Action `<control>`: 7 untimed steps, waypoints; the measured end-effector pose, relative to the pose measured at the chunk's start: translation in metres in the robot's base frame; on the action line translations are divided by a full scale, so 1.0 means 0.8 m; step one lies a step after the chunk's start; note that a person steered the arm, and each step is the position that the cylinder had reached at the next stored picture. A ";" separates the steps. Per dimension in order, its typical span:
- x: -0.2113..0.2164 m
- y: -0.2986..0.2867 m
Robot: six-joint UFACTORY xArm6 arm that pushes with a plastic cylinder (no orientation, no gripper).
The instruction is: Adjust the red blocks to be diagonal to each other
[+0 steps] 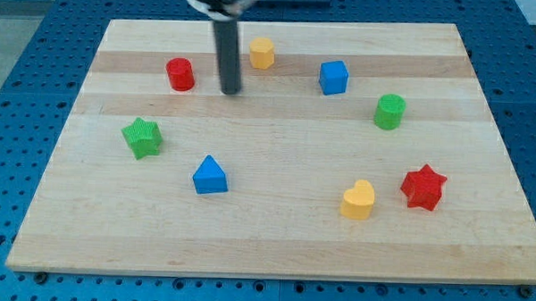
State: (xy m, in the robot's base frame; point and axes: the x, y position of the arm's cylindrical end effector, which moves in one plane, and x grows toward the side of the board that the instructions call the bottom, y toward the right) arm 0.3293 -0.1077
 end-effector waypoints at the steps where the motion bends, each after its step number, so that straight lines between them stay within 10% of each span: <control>1: -0.024 -0.021; 3: -0.075 -0.094; 7: -0.028 0.012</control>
